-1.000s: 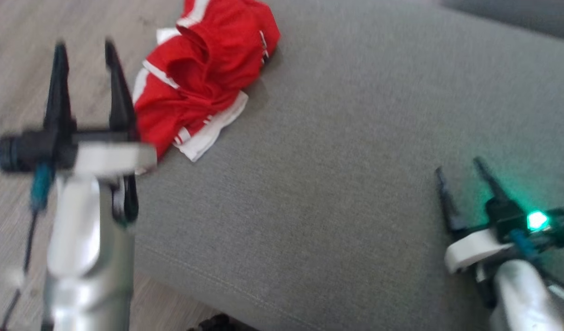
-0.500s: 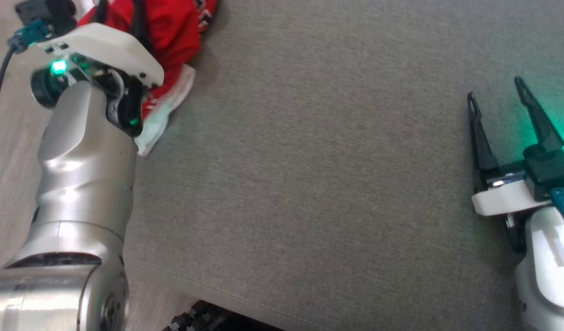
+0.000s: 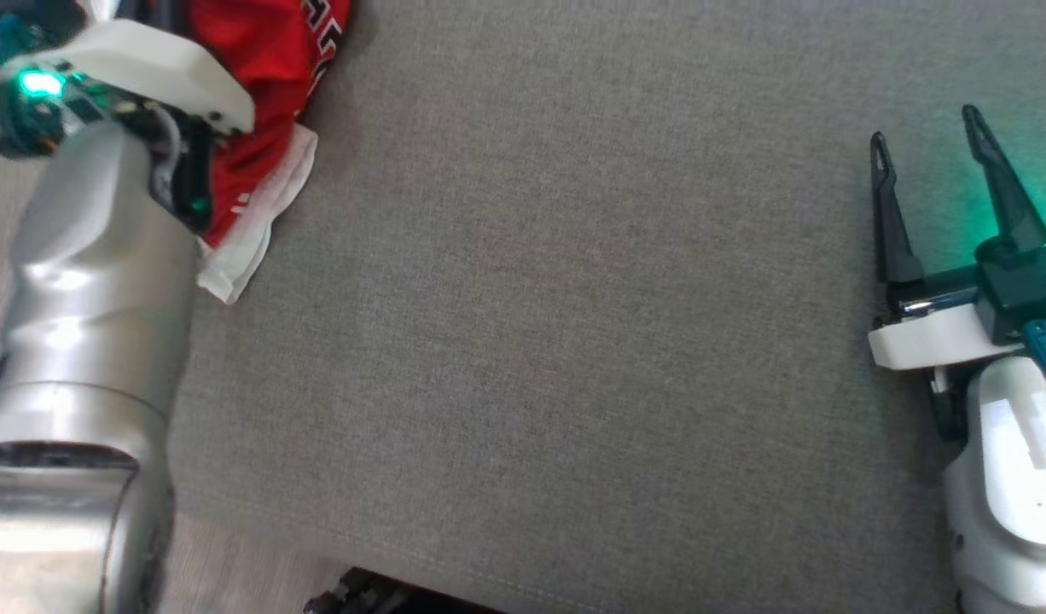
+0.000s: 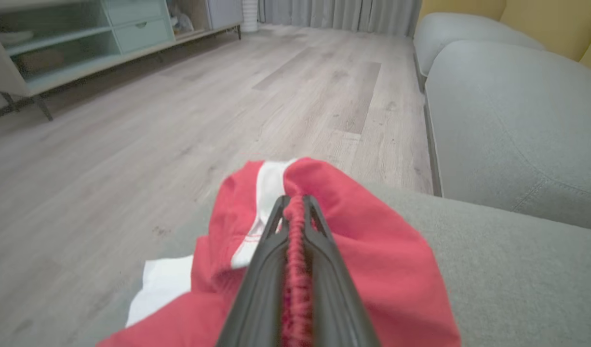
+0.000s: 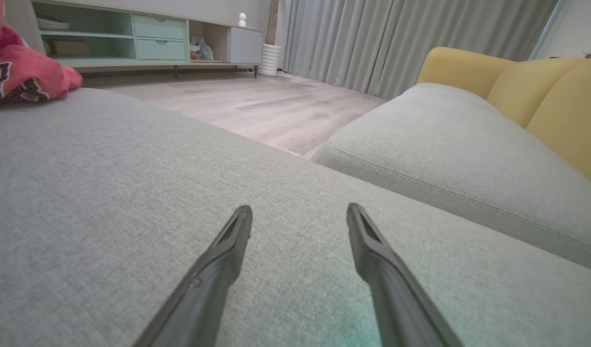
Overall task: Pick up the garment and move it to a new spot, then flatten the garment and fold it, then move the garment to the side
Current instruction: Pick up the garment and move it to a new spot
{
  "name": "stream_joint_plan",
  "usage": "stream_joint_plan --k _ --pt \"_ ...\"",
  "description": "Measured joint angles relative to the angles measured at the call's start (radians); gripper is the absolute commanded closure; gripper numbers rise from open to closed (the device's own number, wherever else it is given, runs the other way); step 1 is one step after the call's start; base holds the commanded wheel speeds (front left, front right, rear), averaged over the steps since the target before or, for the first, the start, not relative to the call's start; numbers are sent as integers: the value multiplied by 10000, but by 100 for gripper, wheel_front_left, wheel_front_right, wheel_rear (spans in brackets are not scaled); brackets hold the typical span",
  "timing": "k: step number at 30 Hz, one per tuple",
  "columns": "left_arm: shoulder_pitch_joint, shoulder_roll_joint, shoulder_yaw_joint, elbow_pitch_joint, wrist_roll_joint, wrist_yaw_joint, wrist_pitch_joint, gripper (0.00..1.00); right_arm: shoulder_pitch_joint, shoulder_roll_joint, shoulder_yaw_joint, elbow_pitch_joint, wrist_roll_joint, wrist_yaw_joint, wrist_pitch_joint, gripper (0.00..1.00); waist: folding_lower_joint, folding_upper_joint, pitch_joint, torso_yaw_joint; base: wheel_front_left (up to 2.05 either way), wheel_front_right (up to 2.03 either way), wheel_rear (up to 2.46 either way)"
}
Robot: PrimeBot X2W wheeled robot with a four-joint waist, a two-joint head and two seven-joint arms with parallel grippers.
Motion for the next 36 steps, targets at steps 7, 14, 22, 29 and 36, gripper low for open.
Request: stream_joint_plan --k 7,14,22,29,36 --pt "-692 888 -1030 -844 186 0 -669 100 103 431 33 732 318 0 105 0 0 0 -871 -414 0 0 0" --pt "-1108 1448 -2387 -2863 173 0 -232 100 578 688 69 757 1058 -2 107 0 -2 0 -1830 -1499 0 0 0" --pt "-1315 1672 -3154 -5329 -1348 0 1546 100 1058 727 449 466 2711 0 107 0 -3 0 -2521 -3243 0 0 0" --pt "-1296 1758 -3743 -6750 -2109 2 2418 100 1100 765 748 268 4067 -2 107 0 -3 0 -2790 -5246 0 0 0" --pt "297 1801 -5478 -8163 -2382 0 2190 100 1106 777 878 17 4805 0 107 0 -3 0 -2642 -6751 0 0 0"
